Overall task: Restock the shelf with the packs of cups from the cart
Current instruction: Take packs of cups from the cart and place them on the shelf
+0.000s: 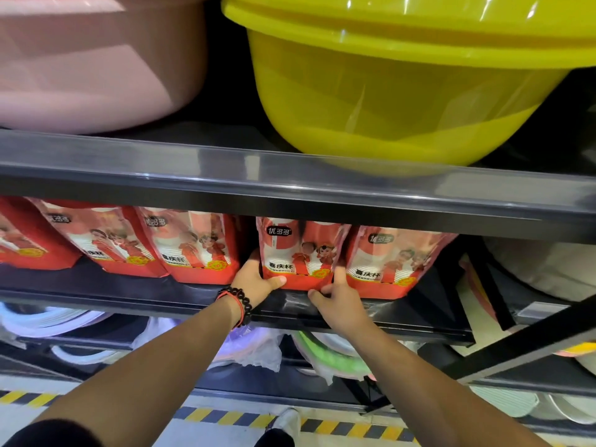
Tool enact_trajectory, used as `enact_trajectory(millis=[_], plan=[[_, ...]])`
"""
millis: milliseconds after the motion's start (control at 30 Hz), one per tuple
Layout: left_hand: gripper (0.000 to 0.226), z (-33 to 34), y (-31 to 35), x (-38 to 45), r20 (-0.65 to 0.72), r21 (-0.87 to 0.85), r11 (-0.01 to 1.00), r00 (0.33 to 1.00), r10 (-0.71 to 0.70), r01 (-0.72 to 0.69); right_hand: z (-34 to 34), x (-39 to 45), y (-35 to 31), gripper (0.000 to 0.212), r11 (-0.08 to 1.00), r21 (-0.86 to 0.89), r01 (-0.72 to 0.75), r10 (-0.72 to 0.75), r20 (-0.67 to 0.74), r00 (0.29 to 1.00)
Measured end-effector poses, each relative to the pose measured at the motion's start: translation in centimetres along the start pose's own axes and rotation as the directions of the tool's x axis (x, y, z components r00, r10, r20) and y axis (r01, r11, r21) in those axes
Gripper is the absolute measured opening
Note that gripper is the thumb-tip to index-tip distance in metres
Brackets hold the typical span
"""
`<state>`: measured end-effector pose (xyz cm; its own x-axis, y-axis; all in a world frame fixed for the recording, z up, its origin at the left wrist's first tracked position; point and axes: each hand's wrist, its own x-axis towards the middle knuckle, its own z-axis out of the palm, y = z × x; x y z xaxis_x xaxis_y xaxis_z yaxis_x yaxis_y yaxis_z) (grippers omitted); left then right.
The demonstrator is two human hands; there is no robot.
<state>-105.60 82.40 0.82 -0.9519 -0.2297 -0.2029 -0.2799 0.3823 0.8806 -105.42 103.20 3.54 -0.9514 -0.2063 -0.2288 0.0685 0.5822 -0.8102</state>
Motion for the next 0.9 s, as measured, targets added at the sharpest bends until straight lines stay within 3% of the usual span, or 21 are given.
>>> enact_trajectory(millis=[133, 300, 433, 533, 700, 900], plan=[[0.025, -0.3, 0.1, 0.7, 0.086, -0.053, 0.999, 0.996, -0.008, 0.013, 0.9, 1.5, -0.1, 0.027, 0.968, 0.207, -0.145, 0.156, -0.036, 0.987], [0.02, -0.8, 0.2, 1.7, 0.126, -0.057, 0.99, 0.984, -0.125, 0.133, 1.2, 2.9, -0.5, 0.034, 0.932, 0.246, -0.265, 0.274, 0.0, 0.962], [0.021, -0.4, 0.1, 2.0, 0.11, -0.092, 0.981, 0.981, -0.162, 0.172, 1.0, 3.8, -1.0, 0.017, 0.895, 0.271, -0.355, 0.351, 0.065, 0.934], [0.023, 0.1, -0.1, 2.1, 0.092, -0.11, 0.98, 0.984, -0.154, 0.164, 0.9, 4.1, -1.2, 0.02, 0.872, 0.289, -0.395, 0.392, 0.072, 0.917], [0.022, 0.5, -0.3, 1.4, 0.049, -0.112, 0.99, 0.996, -0.077, 0.082, 1.5, 3.6, -0.9, 0.019, 0.884, 0.337, -0.325, 0.335, 0.027, 0.942], [0.031, 1.0, -0.5, 0.6, -0.015, -0.046, 0.999, 1.0, 0.024, -0.025, 3.9, 1.9, 0.4, 0.027, 0.949, 0.291, -0.12, 0.187, -0.215, 0.959]])
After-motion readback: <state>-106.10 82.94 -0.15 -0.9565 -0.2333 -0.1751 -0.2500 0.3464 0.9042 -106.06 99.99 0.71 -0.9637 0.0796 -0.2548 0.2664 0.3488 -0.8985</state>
